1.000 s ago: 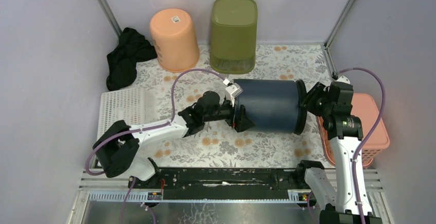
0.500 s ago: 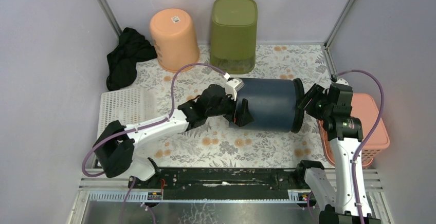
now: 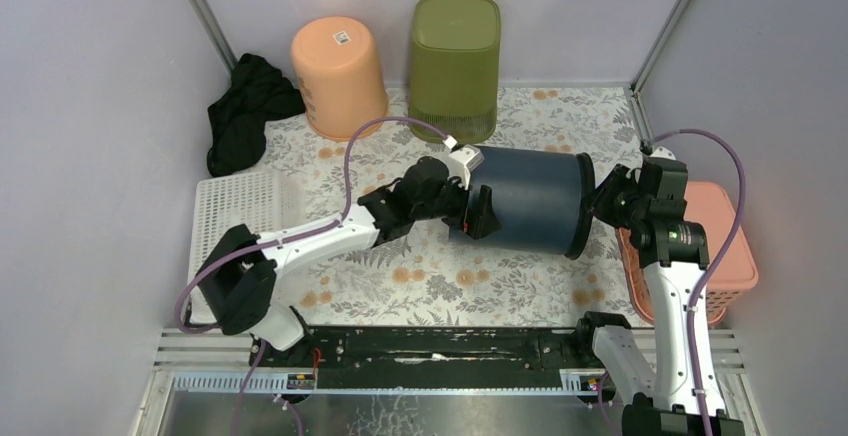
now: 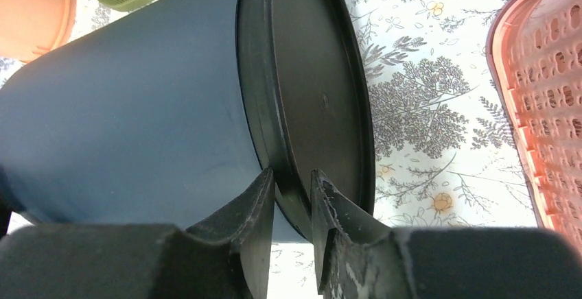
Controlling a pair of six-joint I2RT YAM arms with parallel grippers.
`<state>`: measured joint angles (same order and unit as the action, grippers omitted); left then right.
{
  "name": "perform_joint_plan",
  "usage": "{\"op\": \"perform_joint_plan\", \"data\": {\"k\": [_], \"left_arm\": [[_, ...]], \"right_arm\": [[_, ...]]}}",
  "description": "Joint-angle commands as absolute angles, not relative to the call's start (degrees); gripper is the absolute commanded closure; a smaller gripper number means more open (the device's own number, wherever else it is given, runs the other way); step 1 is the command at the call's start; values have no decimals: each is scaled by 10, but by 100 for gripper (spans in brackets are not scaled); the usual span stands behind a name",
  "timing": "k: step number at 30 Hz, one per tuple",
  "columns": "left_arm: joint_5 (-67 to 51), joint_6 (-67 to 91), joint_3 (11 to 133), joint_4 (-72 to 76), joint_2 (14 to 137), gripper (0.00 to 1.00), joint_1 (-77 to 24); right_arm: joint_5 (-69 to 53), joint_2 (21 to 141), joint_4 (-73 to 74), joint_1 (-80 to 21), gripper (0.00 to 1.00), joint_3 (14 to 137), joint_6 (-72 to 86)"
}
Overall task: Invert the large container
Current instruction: Turn the container upside down at the center of the board.
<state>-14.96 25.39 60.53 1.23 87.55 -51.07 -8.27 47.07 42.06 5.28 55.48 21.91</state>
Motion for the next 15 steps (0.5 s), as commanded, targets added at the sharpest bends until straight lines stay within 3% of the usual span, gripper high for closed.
{"op": "perform_joint_plan", "data": {"k": [1, 15], "left_arm": [[-209, 241, 645, 70, 889, 0, -552], [-198, 245, 665, 56, 921, 0, -591]], "right_arm": [[-177, 490, 456, 37, 82, 596, 217], [-238, 517, 481, 37, 89, 710, 202]]}}
